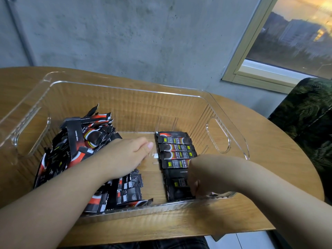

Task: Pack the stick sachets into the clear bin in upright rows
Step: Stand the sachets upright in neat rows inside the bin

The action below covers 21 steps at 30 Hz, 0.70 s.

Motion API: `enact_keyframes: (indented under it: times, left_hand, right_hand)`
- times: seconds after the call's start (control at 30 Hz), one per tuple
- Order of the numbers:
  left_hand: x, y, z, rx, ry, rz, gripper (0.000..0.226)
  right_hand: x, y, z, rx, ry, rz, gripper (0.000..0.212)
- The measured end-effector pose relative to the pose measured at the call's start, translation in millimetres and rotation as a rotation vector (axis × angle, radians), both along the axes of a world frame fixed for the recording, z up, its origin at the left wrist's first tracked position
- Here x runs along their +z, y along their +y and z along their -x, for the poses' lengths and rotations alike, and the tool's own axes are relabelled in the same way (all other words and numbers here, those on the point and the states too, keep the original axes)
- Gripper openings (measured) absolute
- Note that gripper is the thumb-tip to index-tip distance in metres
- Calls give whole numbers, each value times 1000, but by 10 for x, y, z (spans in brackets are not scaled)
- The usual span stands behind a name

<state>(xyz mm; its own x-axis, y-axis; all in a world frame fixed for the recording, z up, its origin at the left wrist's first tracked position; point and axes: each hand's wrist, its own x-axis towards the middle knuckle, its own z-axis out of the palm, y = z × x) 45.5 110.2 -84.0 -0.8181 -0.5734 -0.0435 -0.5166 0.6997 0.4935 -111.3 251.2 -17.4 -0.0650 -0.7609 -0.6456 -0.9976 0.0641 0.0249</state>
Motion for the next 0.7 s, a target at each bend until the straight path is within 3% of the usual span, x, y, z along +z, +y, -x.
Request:
enact_keyframes:
  times: [0.2, 0.33, 0.43, 0.7]
  left_hand:
    - [-1, 0, -7, -3, -1, -15, 53]
    - [1, -1, -5, -3, -5, -2, 48]
    - [0, -2, -4, -9, -8, 7, 47]
    - [2, 2, 0, -11, -14, 8, 47]
  right_hand:
    - [-23, 11, 35, -17, 9, 27, 16]
    - [-19, -19, -32, -72, -98, 180, 16]
    - [-65, -17, -73, -31, -69, 299, 22]
    - [-223, 10, -51, -53, -142, 303, 17]
